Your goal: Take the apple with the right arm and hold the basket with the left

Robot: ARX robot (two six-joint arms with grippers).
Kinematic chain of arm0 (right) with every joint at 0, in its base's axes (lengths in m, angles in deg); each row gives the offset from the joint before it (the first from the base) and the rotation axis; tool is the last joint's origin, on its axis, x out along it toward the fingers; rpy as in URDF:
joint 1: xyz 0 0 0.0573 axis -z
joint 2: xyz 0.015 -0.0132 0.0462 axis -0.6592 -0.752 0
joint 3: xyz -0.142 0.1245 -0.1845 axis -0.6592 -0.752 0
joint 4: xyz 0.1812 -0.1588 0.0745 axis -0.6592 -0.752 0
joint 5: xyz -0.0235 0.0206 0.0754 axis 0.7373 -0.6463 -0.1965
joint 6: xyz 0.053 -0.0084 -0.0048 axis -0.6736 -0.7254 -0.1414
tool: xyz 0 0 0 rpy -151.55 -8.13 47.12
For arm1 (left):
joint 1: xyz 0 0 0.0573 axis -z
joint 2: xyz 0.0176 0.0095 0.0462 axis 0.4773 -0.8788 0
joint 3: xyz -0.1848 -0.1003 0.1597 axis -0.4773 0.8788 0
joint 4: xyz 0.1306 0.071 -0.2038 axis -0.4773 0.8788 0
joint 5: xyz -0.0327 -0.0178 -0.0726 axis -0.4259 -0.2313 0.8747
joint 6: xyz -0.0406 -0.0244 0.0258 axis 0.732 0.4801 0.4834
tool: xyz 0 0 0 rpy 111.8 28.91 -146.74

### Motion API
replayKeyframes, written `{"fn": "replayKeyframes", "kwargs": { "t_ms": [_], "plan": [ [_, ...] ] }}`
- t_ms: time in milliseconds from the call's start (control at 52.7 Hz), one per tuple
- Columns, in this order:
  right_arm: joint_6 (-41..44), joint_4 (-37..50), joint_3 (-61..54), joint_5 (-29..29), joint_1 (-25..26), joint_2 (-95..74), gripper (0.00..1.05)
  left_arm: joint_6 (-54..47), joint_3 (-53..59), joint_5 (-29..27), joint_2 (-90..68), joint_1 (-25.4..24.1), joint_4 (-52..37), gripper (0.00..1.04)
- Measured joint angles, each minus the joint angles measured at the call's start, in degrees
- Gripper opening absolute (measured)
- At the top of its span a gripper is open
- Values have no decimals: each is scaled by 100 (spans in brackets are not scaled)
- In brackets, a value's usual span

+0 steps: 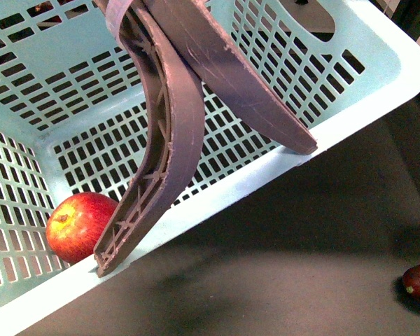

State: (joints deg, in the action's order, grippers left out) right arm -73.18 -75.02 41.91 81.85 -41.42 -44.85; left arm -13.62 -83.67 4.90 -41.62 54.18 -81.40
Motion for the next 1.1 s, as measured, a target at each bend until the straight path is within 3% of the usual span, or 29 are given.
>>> {"fn": "replayKeyframes", "kwargs": {
  "t_ms": [152,266,399,665,759,816,892,1101],
  "plan": [
    [4,-13,0,0,0,13,4,13,0,11,2,0,0,14],
    [2,-13,0,-2,0,13,27,-2,0,-4,4,0,0,14],
    [2,-15,0,-2,0,15,44,-2,0,-2,4,0,0,14],
    [2,-15,0,-2,0,15,97,-2,0,2,4,0,0,14],
    [2,-15,0,-2,0,15,96,-7,0,-153,4,24,-26,14],
    [2,-13,0,-11,0,15,96,151,2,-1252,4,144,-146,14],
    [2,-15,0,-11,0,20,96,162,2,-1965,24,28,-168,14],
    [2,-15,0,-7,0,22,96,706,2,-1893,44,-868,-190,14]
  ]
}}
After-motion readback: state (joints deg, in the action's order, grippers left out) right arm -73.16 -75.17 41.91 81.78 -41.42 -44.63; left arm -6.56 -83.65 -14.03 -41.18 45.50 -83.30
